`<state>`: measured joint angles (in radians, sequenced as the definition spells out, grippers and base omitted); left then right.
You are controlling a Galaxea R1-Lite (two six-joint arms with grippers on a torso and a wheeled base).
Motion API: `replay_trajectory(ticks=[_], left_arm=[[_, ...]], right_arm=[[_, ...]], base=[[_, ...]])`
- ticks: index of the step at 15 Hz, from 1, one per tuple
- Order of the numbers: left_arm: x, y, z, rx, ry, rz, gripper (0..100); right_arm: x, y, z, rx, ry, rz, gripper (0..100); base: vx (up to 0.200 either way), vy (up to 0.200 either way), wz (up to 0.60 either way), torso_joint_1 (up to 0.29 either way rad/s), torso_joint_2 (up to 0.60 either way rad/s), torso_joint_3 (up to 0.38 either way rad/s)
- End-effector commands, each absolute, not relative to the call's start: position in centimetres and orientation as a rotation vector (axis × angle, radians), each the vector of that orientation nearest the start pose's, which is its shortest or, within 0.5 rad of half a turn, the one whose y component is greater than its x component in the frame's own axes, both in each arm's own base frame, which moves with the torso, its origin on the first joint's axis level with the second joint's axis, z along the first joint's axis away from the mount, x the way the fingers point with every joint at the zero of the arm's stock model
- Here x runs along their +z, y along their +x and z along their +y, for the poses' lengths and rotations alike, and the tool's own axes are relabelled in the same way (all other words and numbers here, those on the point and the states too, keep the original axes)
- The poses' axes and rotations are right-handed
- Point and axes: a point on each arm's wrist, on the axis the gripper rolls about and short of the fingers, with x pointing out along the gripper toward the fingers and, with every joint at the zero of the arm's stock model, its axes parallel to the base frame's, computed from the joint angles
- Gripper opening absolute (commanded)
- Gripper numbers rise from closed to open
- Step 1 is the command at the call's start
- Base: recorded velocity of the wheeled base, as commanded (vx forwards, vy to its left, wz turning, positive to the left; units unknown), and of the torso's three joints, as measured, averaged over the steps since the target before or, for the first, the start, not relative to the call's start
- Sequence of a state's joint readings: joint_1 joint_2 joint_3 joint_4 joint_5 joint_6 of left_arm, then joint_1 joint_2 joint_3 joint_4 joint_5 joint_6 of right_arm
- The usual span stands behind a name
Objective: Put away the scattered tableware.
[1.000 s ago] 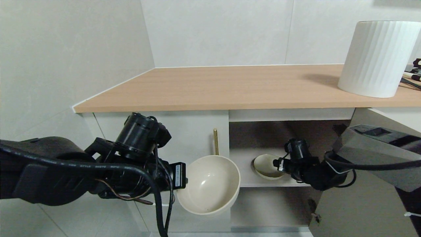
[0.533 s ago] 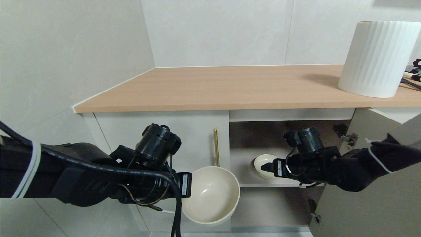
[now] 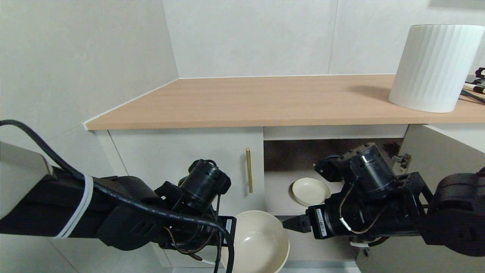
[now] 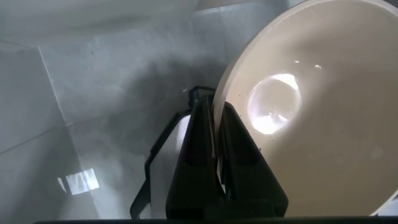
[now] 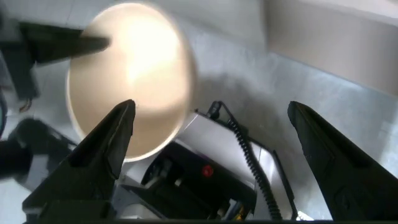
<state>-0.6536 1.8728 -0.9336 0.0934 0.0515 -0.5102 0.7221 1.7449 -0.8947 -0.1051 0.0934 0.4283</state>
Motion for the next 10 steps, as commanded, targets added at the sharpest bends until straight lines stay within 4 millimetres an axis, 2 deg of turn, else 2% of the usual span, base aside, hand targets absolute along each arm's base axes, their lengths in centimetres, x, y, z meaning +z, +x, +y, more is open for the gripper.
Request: replay_trajectory(ticks=[1,4,10], left_arm=[[9.9,24.3,-18.7,-0.281,-0.087,1.092,0],[10.3,24.0,-18.9,-0.295,-0.085,1.082,0],[11.0,23.1,-19.0,-0.322,-0.083,1.067,0]], right_arm=[[14.0,21.9,20.5,0.618,0.132,0.89,100],[11.9,22.1,21.5,0.605,0.096,0.949,100],[11.0,22.5,21.9,0.589,0.088,0.971,100]], base=[[0.0,0.0,0.0,0.0,0.0,0.0],[0.0,0.0,0.0,0.0,0.0,0.0],[0.0,0.0,0.0,0.0,0.0,0.0]])
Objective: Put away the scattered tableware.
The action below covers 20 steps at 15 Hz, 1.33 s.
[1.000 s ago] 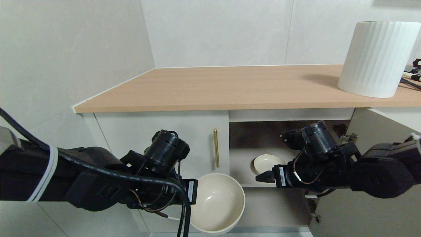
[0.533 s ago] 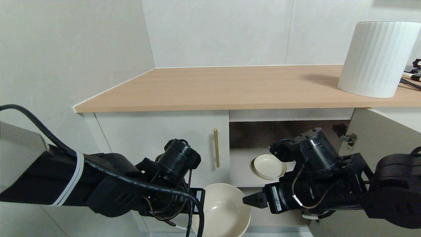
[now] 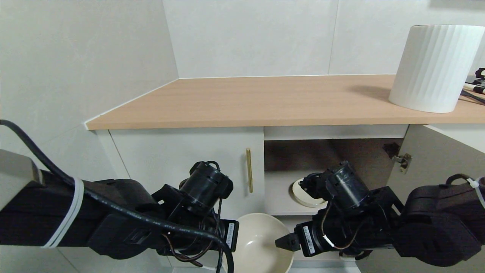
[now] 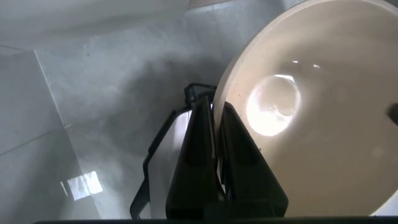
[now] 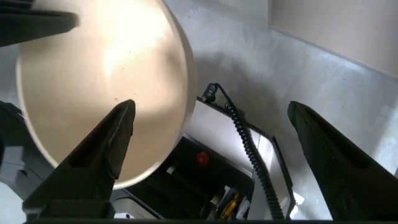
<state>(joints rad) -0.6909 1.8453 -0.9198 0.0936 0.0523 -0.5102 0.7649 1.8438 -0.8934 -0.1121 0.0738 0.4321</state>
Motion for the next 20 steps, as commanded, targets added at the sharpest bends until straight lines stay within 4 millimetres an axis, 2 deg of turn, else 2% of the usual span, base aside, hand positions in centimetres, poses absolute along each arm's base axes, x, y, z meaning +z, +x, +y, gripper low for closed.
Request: replay_trajectory(ticks=[1,2,15,16,20], left_arm=[[10.94,23.1,-19.04,-0.32,-0.081,1.067,0],[10.94,23.1,-19.05,-0.322,-0.082,1.068,0],[10.85,23.16,-19.03,-0.301,-0.073,1.06,0],[10.85,23.16,-19.02,-0.298,-0.072,1.058,100],[10.98,23.16,-19.02,-0.299,-0.075,1.055,100]], right_arm=[[10.95,22.52,21.87,0.588,0.087,0.972,100],[10.99,22.55,21.9,0.589,0.09,0.97,0],[10.65,22.31,22.07,0.597,0.075,0.982,0],[10.65,22.31,22.07,0.595,0.074,0.981,0],[10.6,22.32,22.08,0.595,0.073,0.983,0]], base=[[0.0,0.0,0.0,0.0,0.0,0.0],[0.0,0.0,0.0,0.0,0.0,0.0],[0.0,0.0,0.0,0.0,0.0,0.0],[0.0,0.0,0.0,0.0,0.0,0.0],[0.0,0.0,0.0,0.0,0.0,0.0]])
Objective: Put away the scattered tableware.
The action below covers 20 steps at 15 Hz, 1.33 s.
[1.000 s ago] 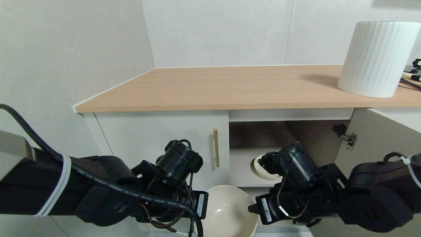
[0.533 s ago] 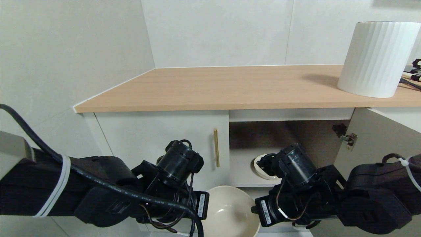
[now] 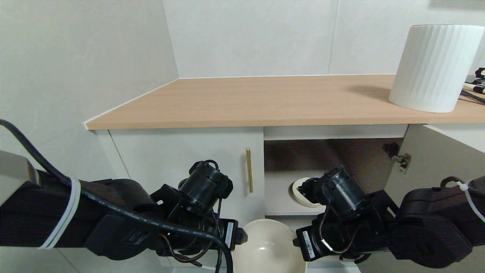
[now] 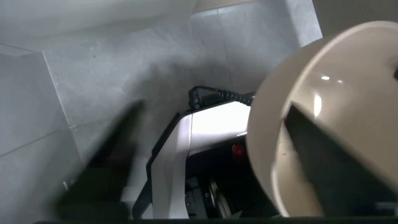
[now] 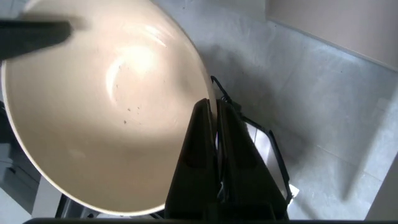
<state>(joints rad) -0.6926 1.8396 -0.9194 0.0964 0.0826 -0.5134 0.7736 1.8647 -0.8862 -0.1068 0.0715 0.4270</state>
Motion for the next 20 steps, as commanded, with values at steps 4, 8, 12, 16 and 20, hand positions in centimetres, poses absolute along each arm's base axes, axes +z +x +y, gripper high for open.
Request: replay_trajectory(ticks=[4,8,12,16,20], left_arm=[[11.0,23.1,-19.0,-0.298,-0.077,1.053,100],[11.1,23.2,-19.0,-0.297,-0.077,1.049,100],[11.2,23.3,-19.0,-0.288,-0.093,1.045,100],[11.2,23.3,-18.9,-0.278,-0.088,1.039,100],[11.2,23.4,-18.9,-0.276,-0.09,1.039,100]], right_arm=[[10.6,22.3,22.1,0.595,0.073,0.983,0],[9.6,23.7,21.8,0.521,0.075,0.982,0],[7.5,28.2,19.4,0.336,0.125,0.9,0],[7.0,31.0,16.8,0.241,0.175,0.867,0],[5.5,35.4,14.4,0.062,0.278,0.831,0]], base=[[0.0,0.0,0.0,0.0,0.0,0.0],[0.0,0.0,0.0,0.0,0.0,0.0],[0.0,0.0,0.0,0.0,0.0,0.0],[0.0,0.0,0.0,0.0,0.0,0.0],[0.0,0.0,0.0,0.0,0.0,0.0]])
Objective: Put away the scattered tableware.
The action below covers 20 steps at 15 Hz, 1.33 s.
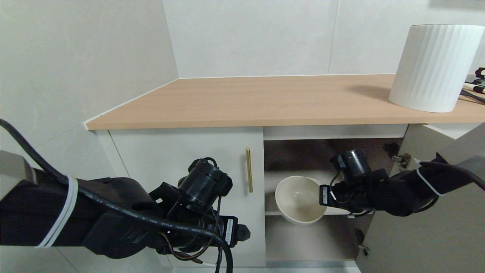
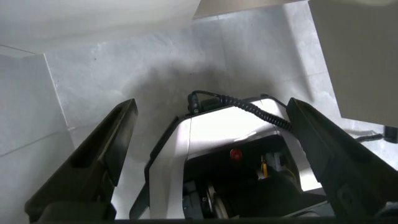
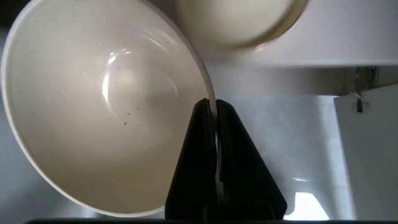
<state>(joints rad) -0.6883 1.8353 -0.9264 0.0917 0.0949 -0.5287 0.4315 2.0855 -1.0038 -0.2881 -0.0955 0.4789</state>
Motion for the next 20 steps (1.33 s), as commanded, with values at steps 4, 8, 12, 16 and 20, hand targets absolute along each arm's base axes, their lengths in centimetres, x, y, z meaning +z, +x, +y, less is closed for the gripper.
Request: replay_trajectory(ticks=[4,8,12,16,20], left_arm=[[11.2,23.4,-18.9,-0.274,-0.091,1.039,100],[11.2,23.5,-18.9,-0.271,-0.091,1.038,100],[11.2,23.5,-18.9,-0.271,-0.091,1.04,100],[11.1,23.5,-18.9,-0.27,-0.089,1.042,100],[11.0,23.5,-18.9,-0.269,-0.088,1.045,100]], right_arm=[[3.8,38.0,13.6,-0.041,0.346,0.751,0],[2.6,40.0,12.6,-0.112,0.378,0.707,0],[2.0,41.1,12.2,-0.142,0.388,0.693,0],[1.2,42.1,11.7,-0.168,0.404,0.69,0],[1.0,42.4,11.5,-0.174,0.408,0.688,0]], base=[[0.0,0.0,0.0,0.0,0.0,0.0],[0.0,0.0,0.0,0.0,0.0,0.0],[0.0,0.0,0.0,0.0,0.0,0.0],[0.0,0.0,0.0,0.0,0.0,0.0],[0.0,0.0,0.0,0.0,0.0,0.0]])
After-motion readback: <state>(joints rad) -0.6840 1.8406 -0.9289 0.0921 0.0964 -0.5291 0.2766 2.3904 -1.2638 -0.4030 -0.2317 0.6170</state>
